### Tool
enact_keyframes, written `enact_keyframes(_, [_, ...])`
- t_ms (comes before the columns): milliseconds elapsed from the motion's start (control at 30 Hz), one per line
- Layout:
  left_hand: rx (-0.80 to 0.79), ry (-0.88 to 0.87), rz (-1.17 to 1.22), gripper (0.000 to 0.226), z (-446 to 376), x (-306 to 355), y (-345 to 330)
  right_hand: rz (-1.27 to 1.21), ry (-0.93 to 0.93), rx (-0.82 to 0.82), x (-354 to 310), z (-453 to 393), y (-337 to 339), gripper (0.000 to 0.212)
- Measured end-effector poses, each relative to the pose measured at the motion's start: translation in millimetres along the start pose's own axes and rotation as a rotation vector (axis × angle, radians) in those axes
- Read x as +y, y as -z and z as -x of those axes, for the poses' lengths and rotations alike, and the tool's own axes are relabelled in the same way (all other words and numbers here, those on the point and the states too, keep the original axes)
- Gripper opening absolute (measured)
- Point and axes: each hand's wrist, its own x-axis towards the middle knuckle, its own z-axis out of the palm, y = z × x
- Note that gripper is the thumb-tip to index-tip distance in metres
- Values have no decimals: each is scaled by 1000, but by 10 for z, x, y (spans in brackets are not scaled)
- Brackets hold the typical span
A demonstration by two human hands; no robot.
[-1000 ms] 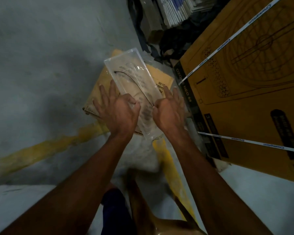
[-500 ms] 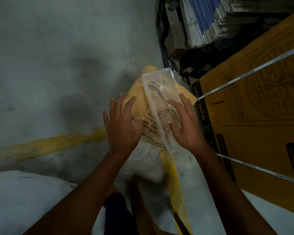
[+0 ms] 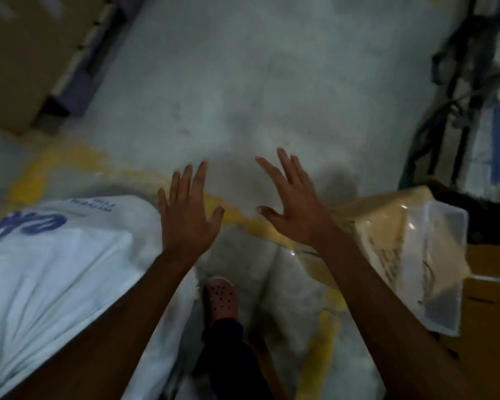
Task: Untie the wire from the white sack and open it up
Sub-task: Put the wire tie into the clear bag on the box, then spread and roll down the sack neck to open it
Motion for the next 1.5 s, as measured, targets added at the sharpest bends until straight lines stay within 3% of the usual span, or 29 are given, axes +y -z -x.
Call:
enact_keyframes(167, [102,194,25,89,661,-1273,583,43,195,-190,-1237,-375,-777,91])
enact_keyframes(367, [145,350,-34,87,2023,-2703,1147,118,379,-398,-2665,-259,-1721,97])
enact_keyframes(667, [180,531,-35,88,4017,-4054,1741,181,545,-606,-4299,408,-2996,100])
enact_keyframes(1000, [292,716,157,92,4803,-4550,1838,250,709,-766,-5406,479,-3739,96])
enact_keyframes(1167, [332,763,222,92,4869,-4549,1760,419,818,-785,-5653,250,-4109,95])
enact_keyframes(1267, [336,769,236,94,4854,-4523,1745,514,830,-753,-5758,202,-4193,78])
enact_keyframes(1433, [343,750,249,95,4819,-4495,1763,407,943,-712,-5715,199,-4116,44])
enact_keyframes(1500, [349,738,254,96,4796,-4489,1781,420,971,-738,-5666,215,-4023,42])
